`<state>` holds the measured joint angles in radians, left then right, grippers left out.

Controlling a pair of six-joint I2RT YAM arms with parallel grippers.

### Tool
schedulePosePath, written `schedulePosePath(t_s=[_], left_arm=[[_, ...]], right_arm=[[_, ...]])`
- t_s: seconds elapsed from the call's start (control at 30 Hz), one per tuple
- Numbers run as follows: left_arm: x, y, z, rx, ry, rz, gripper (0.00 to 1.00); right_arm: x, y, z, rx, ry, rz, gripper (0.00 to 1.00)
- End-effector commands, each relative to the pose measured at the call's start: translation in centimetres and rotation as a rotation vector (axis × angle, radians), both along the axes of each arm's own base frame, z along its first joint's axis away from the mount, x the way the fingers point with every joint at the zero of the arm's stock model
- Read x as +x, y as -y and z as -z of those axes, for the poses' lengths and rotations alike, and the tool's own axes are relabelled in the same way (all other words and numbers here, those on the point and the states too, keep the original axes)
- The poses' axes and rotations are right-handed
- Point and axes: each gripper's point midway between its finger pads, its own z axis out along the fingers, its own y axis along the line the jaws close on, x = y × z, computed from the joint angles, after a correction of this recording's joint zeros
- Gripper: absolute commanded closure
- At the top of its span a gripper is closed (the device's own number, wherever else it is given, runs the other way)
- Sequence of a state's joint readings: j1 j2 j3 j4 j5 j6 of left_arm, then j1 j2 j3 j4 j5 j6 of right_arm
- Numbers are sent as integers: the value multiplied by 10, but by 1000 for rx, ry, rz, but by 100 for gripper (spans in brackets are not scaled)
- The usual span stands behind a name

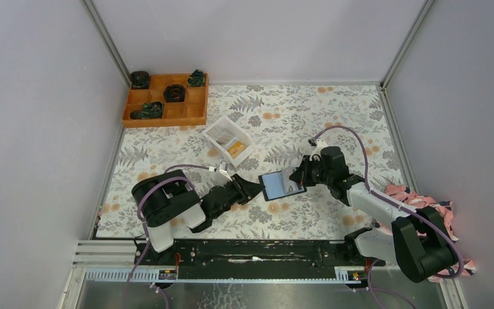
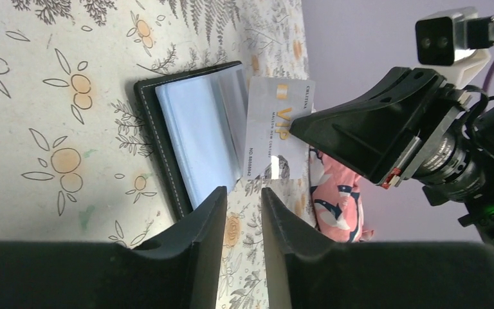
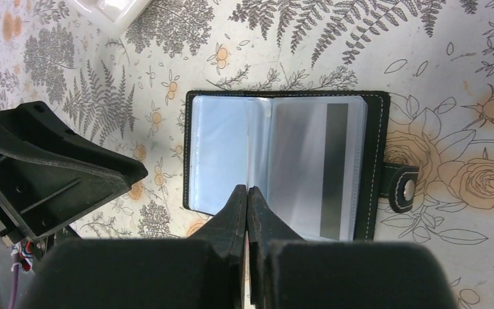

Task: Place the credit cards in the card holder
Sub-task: Insert the credit card into the card holder.

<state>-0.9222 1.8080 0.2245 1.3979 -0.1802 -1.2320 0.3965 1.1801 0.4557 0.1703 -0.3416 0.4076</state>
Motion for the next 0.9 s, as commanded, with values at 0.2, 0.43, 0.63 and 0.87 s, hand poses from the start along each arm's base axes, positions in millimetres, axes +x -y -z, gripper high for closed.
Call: schedulePosePath(t_s=[0.2, 0.43, 0.63, 0.87], left_arm=[[3, 6, 18, 89, -37, 20, 73], [1, 9, 29, 118, -71, 29, 77], [1, 11, 35, 149, -91, 30, 78], [1, 13, 41, 188, -110, 31, 78]], right_arm=[[23, -6, -11, 38, 52, -23, 100], [23, -7, -8, 49, 36, -28, 100], [21, -8, -4, 59, 14, -30, 100], [18, -8, 4, 67, -19, -20, 100]])
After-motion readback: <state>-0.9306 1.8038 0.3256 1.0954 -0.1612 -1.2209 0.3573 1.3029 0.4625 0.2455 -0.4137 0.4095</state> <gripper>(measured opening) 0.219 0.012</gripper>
